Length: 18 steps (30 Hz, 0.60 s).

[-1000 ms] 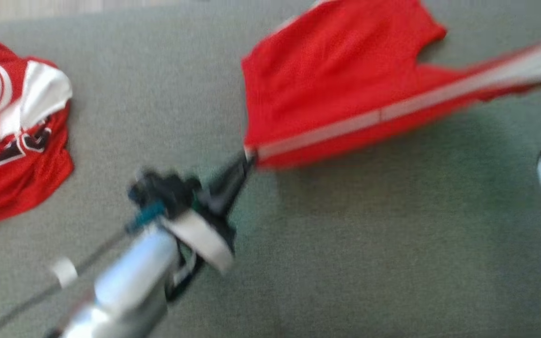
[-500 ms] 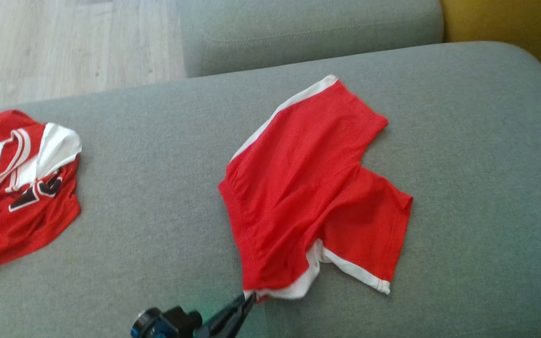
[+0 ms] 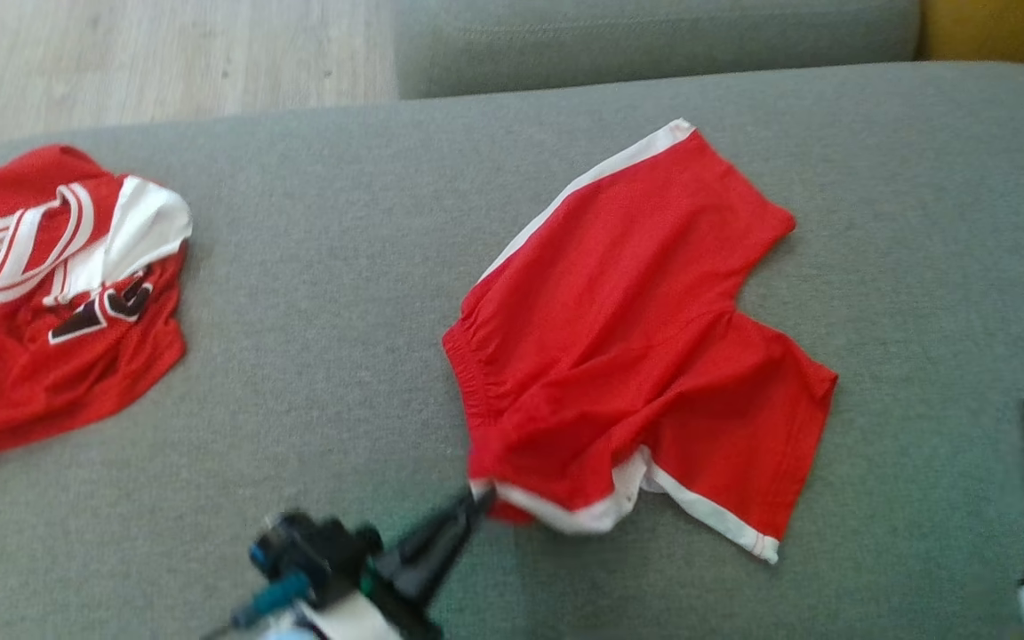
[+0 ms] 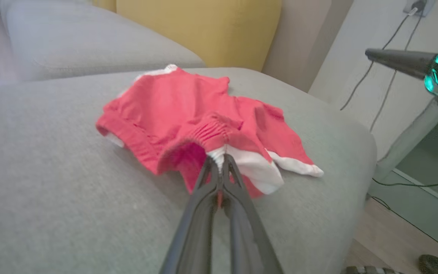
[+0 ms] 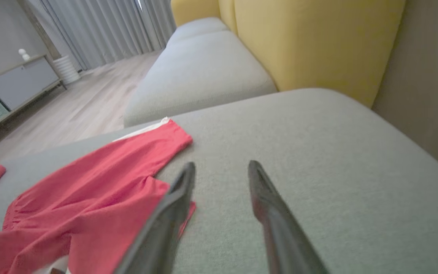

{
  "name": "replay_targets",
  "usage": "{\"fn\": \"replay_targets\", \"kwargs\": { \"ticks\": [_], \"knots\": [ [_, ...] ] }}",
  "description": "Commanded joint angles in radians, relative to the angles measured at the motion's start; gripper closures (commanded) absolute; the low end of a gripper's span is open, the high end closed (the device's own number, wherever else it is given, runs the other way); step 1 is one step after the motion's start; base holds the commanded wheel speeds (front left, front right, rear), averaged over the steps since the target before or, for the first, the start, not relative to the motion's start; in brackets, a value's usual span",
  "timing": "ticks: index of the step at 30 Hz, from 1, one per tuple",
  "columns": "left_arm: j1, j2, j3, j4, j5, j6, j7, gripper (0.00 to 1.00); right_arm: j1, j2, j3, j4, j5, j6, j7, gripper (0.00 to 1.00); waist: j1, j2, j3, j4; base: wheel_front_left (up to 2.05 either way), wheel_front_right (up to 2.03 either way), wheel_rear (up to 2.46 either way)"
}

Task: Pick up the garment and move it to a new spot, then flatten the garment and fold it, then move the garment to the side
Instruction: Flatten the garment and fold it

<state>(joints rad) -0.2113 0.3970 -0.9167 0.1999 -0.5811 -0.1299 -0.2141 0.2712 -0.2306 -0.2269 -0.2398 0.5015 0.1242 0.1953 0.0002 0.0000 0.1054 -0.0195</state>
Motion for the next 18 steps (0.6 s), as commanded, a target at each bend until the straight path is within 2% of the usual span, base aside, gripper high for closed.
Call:
{"fn": "replay_targets", "kwargs": {
  "ticks": [1,7,10,11,18],
  "knots": [
    [-0.068,0.009,0.054,-0.014,-0.002,0.007,-0.019,1.0,-0.045,-0.024,0.037,-0.017,-0.013,0.007,0.006,0.0,-0.0002,0.0,0.015,0.01,0.0,0.0,0.0],
    [-0.141,0.016,0.1,0.03,0.027,0.011,-0.036,1.0,-0.14,-0.008,0.175,0.129,-0.045,0.007,0.01,0.0,-0.0002,0.0,0.042,0.017,0.0,0.0,0.0],
    [-0.167,0.022,0.117,0.047,0.042,0.011,-0.041,1.0,-0.219,-0.02,0.233,0.243,-0.061,0.007,0.007,0.0,-0.0002,0.0,0.053,0.028,0.0,0.0,0.0],
    [-0.167,0.022,0.117,0.047,0.042,0.011,-0.041,1.0,-0.219,-0.02,0.233,0.243,-0.061,0.007,0.007,0.0,-0.0002,0.0,0.053,0.028,0.0,0.0,0.0],
    [-0.219,0.013,0.119,0.074,0.066,0.007,-0.046,1.0,-0.38,-0.064,0.319,0.513,-0.09,0.007,0.021,0.0,-0.0002,0.0,0.083,0.081,0.0,0.0,0.0]
  ]
}}
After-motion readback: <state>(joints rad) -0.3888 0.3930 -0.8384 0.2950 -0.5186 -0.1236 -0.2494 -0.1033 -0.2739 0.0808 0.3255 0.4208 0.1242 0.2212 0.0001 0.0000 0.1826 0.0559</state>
